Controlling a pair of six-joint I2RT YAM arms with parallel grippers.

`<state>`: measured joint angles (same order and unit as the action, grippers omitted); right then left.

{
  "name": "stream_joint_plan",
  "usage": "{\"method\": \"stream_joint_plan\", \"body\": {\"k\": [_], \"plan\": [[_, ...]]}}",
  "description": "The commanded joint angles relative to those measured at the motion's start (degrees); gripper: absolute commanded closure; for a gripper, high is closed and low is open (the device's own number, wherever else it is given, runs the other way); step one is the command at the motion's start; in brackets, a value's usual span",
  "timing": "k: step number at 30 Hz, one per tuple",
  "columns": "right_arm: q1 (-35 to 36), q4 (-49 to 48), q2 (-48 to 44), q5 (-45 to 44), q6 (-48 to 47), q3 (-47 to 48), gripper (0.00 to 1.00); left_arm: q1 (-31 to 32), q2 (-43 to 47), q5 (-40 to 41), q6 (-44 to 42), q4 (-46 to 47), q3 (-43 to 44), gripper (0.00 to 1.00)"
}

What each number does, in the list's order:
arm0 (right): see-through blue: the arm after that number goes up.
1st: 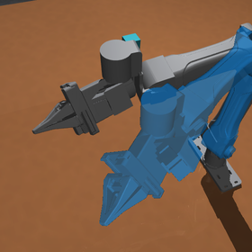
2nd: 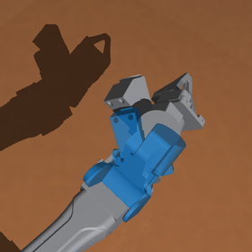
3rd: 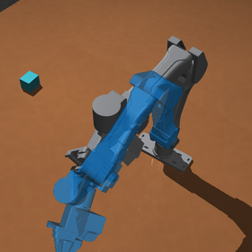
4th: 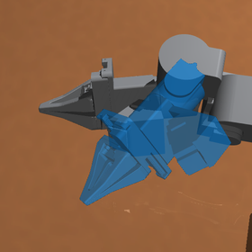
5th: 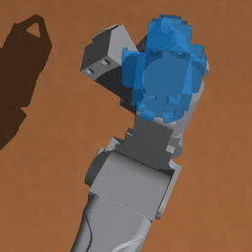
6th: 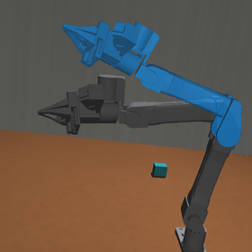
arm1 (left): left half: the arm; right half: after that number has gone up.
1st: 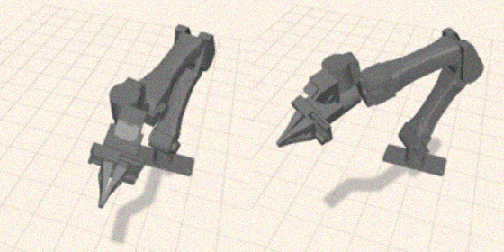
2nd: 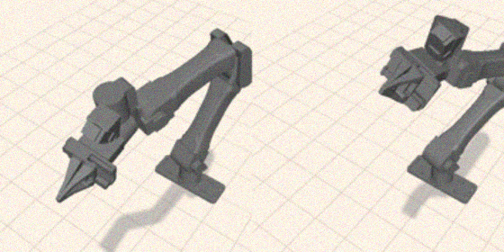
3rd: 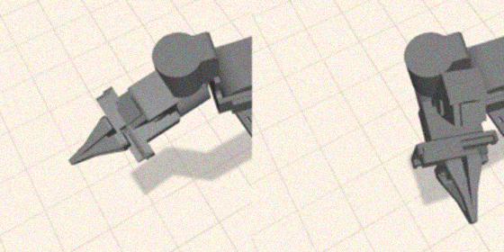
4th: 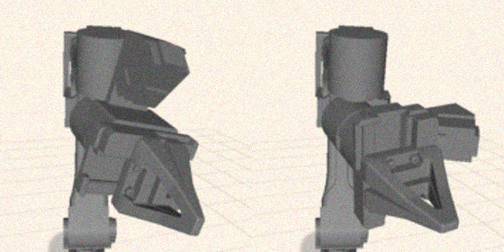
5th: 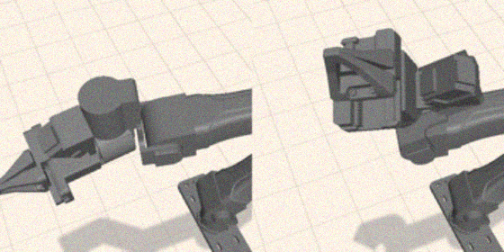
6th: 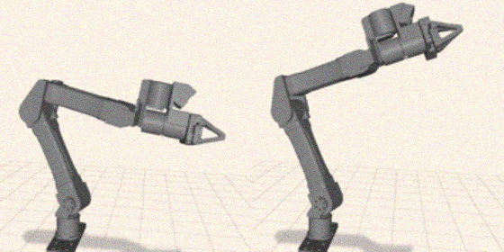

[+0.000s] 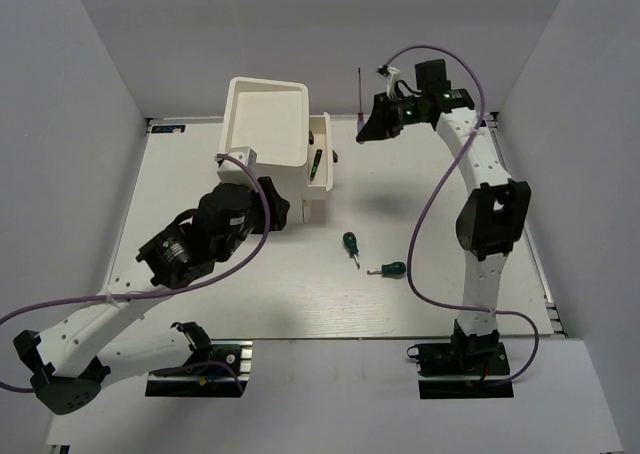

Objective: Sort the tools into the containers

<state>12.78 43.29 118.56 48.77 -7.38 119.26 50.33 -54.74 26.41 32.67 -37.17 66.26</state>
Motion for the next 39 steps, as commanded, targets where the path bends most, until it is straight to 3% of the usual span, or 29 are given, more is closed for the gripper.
{"method": "stream_joint_plan", "body": {"k": [1, 6, 10, 16, 17, 20, 22, 24, 27, 29, 31, 33, 34, 39], "plan": [[3.65, -1.70, 4.83, 3.53, 9.19, 7.12, 1.00, -0.14, -0.20, 1.97, 2.05, -2.65, -0.60, 0.38], [7.87, -8.11, 4.31, -4.38, 17.04, 3.89, 1.00, -0.14, 0.42, 1.97, 3.19, -2.12, -1.66, 0.38], [8.93, -13.73, 3.87, -5.44, 23.97, 0.63, 1.00, -0.14, 0.42, 1.45, 3.19, -2.12, -1.66, 0.38], [10.51, -14.81, 5.28, -6.94, 28.29, 0.10, 1.00, -0.14, 0.42, 2.06, 3.19, -2.12, -1.66, 0.38], [10.60, -14.64, 5.36, -6.76, 28.21, -0.08, 0.92, -0.14, 0.42, 2.06, 3.19, -2.64, -1.14, 0.38], [10.95, -14.11, 5.36, -6.41, 27.60, -0.87, 0.83, -0.14, 0.95, 2.59, 3.19, -3.17, -1.13, 0.38], [11.04, -13.93, 5.45, -6.15, 27.50, -0.96, 0.86, -0.14, 1.48, 3.12, 3.19, -3.17, -1.13, 0.38], [11.22, -13.50, 5.80, -5.97, 27.33, -1.22, 0.95, -0.14, 1.48, 3.64, 3.19, -3.17, -0.61, 0.38], [11.66, -13.67, 6.41, -5.18, 27.50, -1.31, 0.99, -0.14, 1.48, 4.87, 3.19, -5.10, 0.97, 0.38], [12.01, -13.23, 6.24, -4.12, 27.94, -1.31, 0.94, -0.14, 2.00, 7.41, 3.19, -6.86, 1.86, 0.38], [12.53, -12.27, 6.07, -3.34, 27.33, -1.31, 0.74, -0.14, 2.70, 10.84, 3.90, -8.35, 3.43, 0.37], [12.63, -10.60, 6.07, -2.98, 26.98, -1.75, 0.61, -0.14, 3.67, 14.00, 5.82, -10.37, 4.05, 0.32], [12.71, -10.16, 5.89, -2.98, 26.19, -2.01, 0.49, -0.14, 4.55, 17.41, 6.61, -11.16, 4.66, 0.31], [12.63, -9.36, 5.45, -3.16, 25.48, -2.98, 0.38, -0.14, 5.79, 29.63, 13.82, -18.63, 7.65, 0.25]]}}
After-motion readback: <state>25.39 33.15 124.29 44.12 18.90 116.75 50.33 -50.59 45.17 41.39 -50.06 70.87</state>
